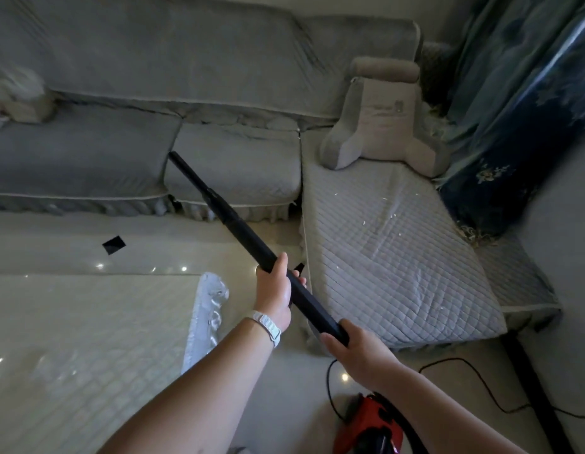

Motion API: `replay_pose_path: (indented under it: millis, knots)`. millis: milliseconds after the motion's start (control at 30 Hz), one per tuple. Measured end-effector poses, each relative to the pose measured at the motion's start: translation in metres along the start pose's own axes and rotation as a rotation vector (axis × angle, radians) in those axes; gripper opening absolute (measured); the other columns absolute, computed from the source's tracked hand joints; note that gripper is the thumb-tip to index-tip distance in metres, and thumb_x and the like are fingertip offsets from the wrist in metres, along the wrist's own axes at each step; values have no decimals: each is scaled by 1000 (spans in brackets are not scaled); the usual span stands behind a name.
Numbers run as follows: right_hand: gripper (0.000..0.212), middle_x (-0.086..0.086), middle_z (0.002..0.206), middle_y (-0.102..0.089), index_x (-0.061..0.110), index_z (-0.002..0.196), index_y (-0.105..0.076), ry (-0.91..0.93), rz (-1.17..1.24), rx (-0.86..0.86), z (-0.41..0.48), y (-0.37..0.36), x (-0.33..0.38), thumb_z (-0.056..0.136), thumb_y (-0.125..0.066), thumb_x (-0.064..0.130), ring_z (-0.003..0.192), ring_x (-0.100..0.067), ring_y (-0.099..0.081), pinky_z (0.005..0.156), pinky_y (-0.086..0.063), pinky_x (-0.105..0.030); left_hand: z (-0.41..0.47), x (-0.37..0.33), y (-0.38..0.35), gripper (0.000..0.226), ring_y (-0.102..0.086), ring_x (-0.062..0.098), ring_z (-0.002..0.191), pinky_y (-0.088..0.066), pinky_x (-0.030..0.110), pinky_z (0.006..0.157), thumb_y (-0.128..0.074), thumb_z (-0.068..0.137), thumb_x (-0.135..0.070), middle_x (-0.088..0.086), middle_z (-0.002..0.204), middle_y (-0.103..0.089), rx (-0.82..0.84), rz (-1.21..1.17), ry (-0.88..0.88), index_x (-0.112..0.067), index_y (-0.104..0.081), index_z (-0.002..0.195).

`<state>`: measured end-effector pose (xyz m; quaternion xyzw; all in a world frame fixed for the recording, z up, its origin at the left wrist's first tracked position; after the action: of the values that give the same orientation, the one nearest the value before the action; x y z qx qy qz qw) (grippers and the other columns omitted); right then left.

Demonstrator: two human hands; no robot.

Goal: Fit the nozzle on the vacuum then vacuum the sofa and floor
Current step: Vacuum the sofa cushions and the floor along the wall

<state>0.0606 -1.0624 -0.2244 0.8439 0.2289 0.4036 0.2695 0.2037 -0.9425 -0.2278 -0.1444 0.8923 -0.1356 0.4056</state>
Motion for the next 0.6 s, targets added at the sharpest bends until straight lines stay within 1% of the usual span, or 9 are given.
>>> replay_pose_path:
  millis: [67,167,267,367,467,533,600]
  knots:
    - [29,1,79,-65,32,101,-55,-6,-14,-6,6,-3,21,92,-52,60,59,-10,-58,53,-47,-27,4,-22,9,24,-56,18,52,-54,36,65,-60,99,-28,4,68,-54,2,-15,-15,-15,-49,117]
    - [31,-1,81,-67,31,101,-55,-1,-33,-17,17,-5,48,92,-52,61,59,-12,-60,52,-50,-28,12,-49,16,24,-54,20,56,-54,36,65,-60,100,-28,4,66,-52,18,-25,-32,-13,-48,115]
    - [32,-2,81,-69,32,103,-55,2,-13,-33,29,-6,66,91,-53,61,62,-18,-66,54,-57,-36,21,-70,15,20,-53,21,56,-53,35,62,-59,100,-27,4,66,-51,42,-16,-36,-14,-48,109]
    - [30,-1,83,-69,31,105,-54,3,-5,-44,44,-2,76,92,-54,59,71,-23,-70,58,-58,-40,34,-85,4,20,-53,20,54,-54,33,59,-60,99,-25,5,67,-51,84,-10,-22,-13,-47,108]
    - [27,0,84,-68,31,104,-53,0,7,-41,66,4,81,93,-55,56,69,-20,-69,60,-58,-36,55,-93,-10,20,-55,18,54,-55,33,60,-62,98,-26,5,66,-52,111,9,15,-14,-49,108]
    - [25,-1,83,-68,32,100,-52,-10,43,-31,85,8,82,94,-55,55,63,-15,-64,57,-55,-33,74,-96,-22,19,-55,18,55,-54,33,61,-61,98,-27,4,66,-52,117,32,39,-14,-50,107]
    - [23,-2,83,-68,32,99,-52,-16,93,-11,109,16,84,94,-55,54,61,-12,-61,54,-51,-29,96,-102,-39,19,-54,20,55,-52,32,59,-60,99,-27,5,66,-51,120,54,50,-13,-50,104]
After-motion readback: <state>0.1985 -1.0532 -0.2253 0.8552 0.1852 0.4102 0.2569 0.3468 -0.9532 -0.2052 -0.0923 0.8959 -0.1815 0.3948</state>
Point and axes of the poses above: each hand's wrist, its own z-axis towards the middle knuckle, its own y-axis out of the back of the hand, x = y × z, the point moved 5 cm from there along z, towards the middle knuckle
